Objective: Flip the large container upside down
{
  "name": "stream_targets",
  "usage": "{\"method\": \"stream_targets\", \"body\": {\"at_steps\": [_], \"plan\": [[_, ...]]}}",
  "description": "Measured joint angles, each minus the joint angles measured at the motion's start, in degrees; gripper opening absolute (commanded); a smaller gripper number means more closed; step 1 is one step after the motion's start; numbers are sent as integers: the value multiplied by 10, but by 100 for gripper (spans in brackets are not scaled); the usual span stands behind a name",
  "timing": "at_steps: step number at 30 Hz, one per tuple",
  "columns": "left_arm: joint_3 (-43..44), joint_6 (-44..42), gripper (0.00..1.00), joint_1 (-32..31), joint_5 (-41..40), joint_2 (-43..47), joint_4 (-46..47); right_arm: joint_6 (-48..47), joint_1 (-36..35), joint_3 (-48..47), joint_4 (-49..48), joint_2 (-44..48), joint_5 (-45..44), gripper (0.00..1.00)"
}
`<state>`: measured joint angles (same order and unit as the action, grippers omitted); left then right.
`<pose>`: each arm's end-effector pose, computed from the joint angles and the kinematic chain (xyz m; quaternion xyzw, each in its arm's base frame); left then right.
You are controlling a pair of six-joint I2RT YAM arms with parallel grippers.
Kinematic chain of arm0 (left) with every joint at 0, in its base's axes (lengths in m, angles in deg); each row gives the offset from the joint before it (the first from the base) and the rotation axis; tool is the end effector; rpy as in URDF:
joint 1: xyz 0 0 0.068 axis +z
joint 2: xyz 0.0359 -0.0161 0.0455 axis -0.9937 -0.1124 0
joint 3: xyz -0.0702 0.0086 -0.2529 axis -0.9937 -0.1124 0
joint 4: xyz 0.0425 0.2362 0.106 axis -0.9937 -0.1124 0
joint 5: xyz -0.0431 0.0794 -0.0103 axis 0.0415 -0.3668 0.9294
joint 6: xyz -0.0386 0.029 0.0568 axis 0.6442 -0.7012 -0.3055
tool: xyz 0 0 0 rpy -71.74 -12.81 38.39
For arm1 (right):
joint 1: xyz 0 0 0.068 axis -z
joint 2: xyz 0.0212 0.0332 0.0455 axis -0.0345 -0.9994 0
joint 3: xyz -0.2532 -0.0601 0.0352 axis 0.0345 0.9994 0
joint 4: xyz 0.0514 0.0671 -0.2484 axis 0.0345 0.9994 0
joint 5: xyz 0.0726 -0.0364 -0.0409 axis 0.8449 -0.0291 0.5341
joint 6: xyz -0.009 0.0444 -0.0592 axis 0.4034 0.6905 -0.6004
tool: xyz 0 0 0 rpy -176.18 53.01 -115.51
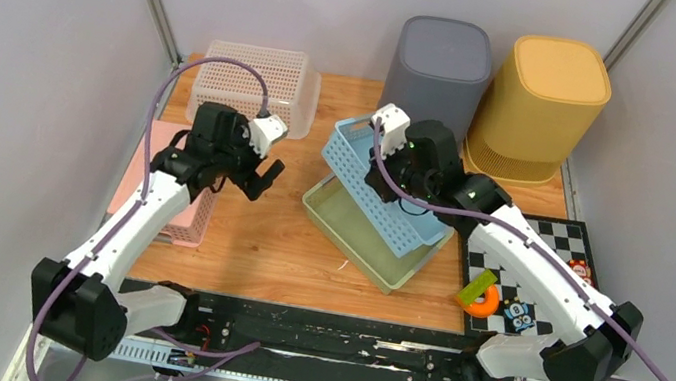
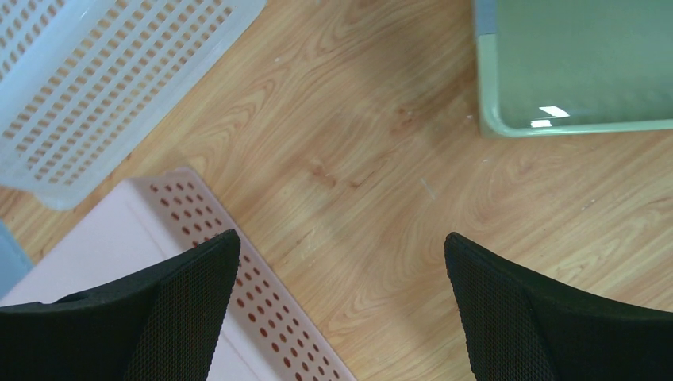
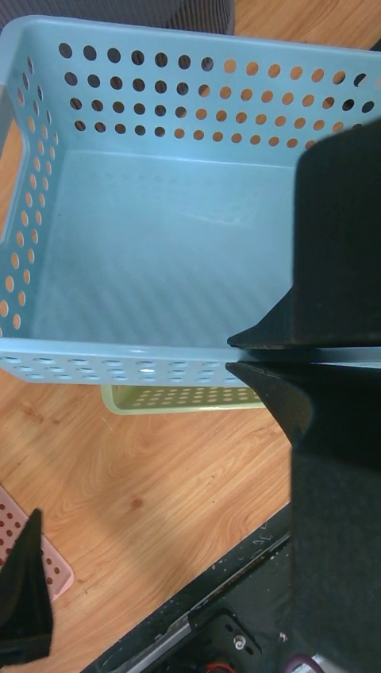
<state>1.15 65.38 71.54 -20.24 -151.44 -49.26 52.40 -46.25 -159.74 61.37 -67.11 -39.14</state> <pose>0.2581 -0.0703 0.2765 0.3249 0.8451 -0.0678 0.4191 0.2268 0.2298 0.3581 -0.3341 0.7810 0.2426 0.4685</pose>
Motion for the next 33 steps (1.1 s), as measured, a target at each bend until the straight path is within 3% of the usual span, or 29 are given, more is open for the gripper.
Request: {"method": "stream_targets", "body": {"at_steps": [10,14,19,33], "plan": [[-11,-29,100,-79,5,-48,30,20,86,-82,14,35,92,2],[-4,-33,100,-144,-28,-69,39,24,137,-82,15,64,113,2],[64,-24,100,-209,-89,-153,37,15,186,-65,25,91,124,2],[141,0,97,-228,-133,-314,32,-100,202,-28,136,185,120,2]]}}
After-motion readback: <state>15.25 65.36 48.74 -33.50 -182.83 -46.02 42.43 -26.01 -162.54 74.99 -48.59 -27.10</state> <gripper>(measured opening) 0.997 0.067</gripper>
